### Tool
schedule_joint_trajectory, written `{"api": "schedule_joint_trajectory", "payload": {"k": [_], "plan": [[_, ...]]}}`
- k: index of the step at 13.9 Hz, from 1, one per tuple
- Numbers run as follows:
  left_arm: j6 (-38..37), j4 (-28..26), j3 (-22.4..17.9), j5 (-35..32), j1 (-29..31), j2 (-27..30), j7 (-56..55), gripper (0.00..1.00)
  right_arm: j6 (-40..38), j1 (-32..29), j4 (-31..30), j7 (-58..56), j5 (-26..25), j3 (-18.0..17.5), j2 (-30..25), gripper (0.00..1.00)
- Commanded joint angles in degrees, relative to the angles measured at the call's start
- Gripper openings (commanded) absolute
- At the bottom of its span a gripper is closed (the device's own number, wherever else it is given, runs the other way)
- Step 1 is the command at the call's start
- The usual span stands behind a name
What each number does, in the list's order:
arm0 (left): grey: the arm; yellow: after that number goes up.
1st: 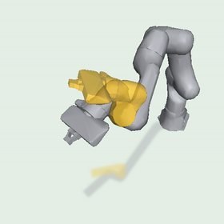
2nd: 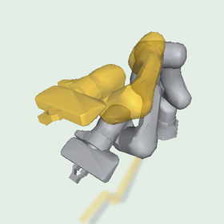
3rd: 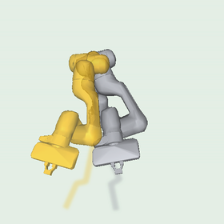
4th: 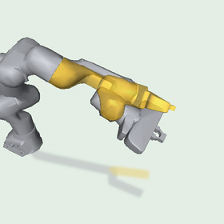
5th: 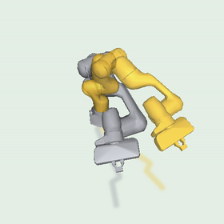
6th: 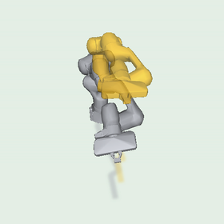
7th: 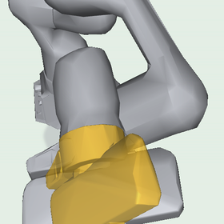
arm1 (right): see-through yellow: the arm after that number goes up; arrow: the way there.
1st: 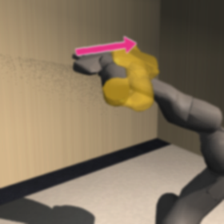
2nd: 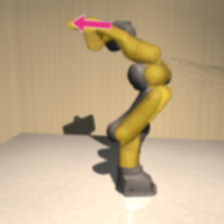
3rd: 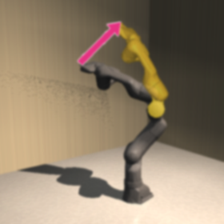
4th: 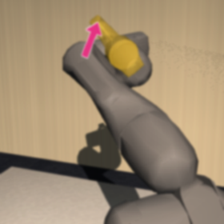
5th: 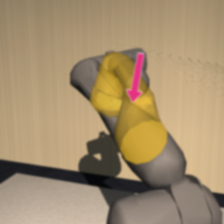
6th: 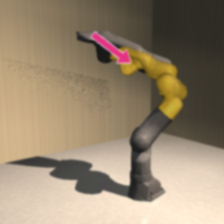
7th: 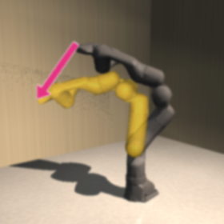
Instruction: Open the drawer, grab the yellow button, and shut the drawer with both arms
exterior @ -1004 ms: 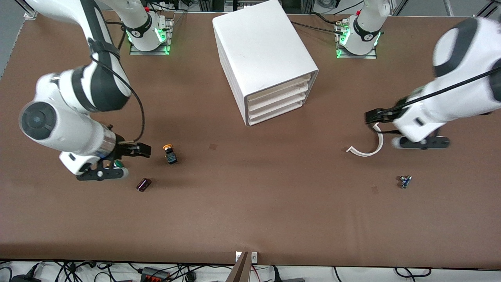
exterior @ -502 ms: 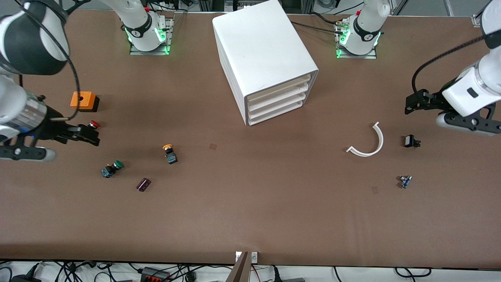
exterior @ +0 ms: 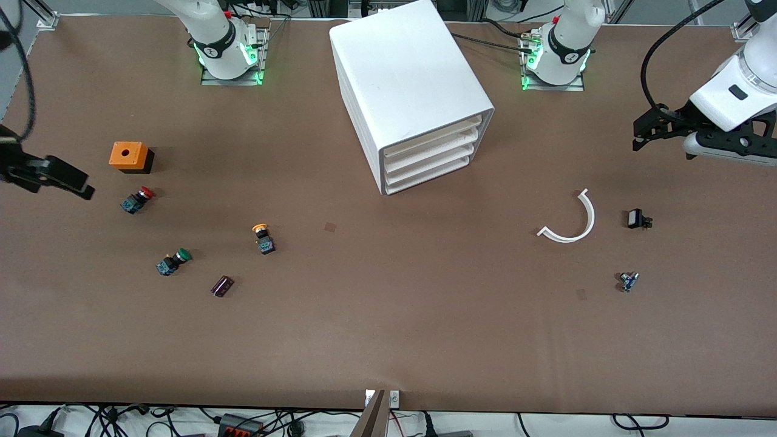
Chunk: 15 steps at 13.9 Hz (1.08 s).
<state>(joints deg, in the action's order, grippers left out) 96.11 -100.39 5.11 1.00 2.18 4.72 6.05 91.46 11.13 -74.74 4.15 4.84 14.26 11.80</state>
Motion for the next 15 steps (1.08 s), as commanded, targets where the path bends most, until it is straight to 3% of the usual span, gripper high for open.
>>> {"api": "schedule_joint_trajectory", "payload": {"k": [1, 3, 6, 11, 15], "plan": [[0.4, 1.5, -1.0, -0.6, -1.3, -0.7, 1.2, 1.0, -1.2, -10.6, -0.2, -3.4, -0.8, -10.1, -2.1, 1.0], [0.5, 3.3, -1.1, -1.0, -2.0, -2.5, 1.4, 1.0, -1.4, -13.1, -1.0, -3.1, -3.2, -13.3, -3.2, 1.0], [0.4, 4.3, -1.0, -1.1, -1.7, -3.3, 1.2, 1.0, -3.9, -13.0, -2.0, -2.7, -4.0, -13.2, -4.0, 1.0], [0.2, 4.3, -0.4, -1.1, -1.5, -3.5, 1.2, 1.0, 4.4, -12.9, -19.7, -3.5, -7.3, -13.4, -14.7, 1.0], [-0.6, 4.4, -0.2, -1.1, -1.5, -3.5, 1.2, 1.0, 4.0, -13.1, -19.7, -3.7, -6.4, -13.1, -14.7, 1.0]]}}
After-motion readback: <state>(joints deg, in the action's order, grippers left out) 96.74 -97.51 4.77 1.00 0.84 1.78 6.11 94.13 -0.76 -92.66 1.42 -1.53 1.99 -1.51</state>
